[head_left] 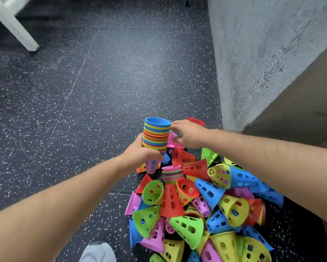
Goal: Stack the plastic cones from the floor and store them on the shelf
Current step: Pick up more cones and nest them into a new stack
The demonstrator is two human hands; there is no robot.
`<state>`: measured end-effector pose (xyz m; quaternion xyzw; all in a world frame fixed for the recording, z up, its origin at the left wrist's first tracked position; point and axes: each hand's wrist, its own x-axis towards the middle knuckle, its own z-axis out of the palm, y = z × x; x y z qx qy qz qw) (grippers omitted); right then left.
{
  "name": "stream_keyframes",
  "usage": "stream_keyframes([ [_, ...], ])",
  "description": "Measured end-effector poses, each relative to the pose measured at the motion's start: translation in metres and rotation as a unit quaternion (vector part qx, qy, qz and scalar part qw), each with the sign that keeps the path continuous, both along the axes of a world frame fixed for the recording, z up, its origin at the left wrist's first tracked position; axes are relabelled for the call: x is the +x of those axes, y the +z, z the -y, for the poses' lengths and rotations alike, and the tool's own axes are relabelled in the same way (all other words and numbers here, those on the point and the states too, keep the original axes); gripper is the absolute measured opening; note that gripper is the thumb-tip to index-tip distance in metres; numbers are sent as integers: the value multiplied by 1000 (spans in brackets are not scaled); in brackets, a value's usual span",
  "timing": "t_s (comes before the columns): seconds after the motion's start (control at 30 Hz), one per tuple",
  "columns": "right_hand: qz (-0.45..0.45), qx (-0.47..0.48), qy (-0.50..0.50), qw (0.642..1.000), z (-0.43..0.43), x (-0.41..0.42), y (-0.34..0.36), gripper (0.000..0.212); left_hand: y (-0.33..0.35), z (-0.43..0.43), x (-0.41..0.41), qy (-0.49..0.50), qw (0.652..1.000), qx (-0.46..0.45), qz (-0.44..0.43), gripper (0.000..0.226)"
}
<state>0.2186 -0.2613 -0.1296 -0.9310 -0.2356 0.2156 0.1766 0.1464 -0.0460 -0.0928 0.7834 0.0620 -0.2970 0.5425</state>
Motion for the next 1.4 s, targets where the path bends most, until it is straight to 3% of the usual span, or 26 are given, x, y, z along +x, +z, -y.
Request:
stream_keyframes([
  [0.13, 14, -50, 18, 998, -9, 0, -23, 44, 1, -7, -5, 35, 999, -20, 8, 46],
  [0.23, 43, -44, -3, 998, -8, -3, -26, 21, -2, -12, -4, 38, 999, -14, -4, 55],
  [0.43, 95, 128, -143, 977, 18, -7, 8, 11, -10, -22, 2, 33, 999, 9, -6, 78],
  [0.6, 110, 324, -281, 897, 24, -10, 54, 10, -6, -18, 0, 15, 1000, 18, 2, 83],
  [0.67, 106, 370, -285, 878, 19, -18, 68, 13, -2, -14, -1, 15, 1000, 18, 10, 82],
  [0.77, 91, 397, -244, 880, 4, -33, 76, 12, 1, -15, -4, 15, 999, 25, 19, 83],
  [0.93, 61, 316, -158, 933, -22, -54, 70, 5, 0, -19, -6, 25, 999, 11, 34, 89],
  [1.07, -72, 360, -178, 913, -33, -53, 72, 21, -5, -28, -7, 18, 999, 8, 38, 97],
  [1.17, -95, 340, -187, 917, -36, -45, 67, 29, -5, -37, -10, 6, 1000, 14, 27, 92],
  [1.3, 35, 100, -101, 989, -30, -33, 44, 42, -3, -48, -11, 5, 1000, 29, 10, 81],
  [1.4, 77, -23, -22, 997, -21, -22, 24, 51, -4, -57, -8, -3, 999, 44, -1, 79],
])
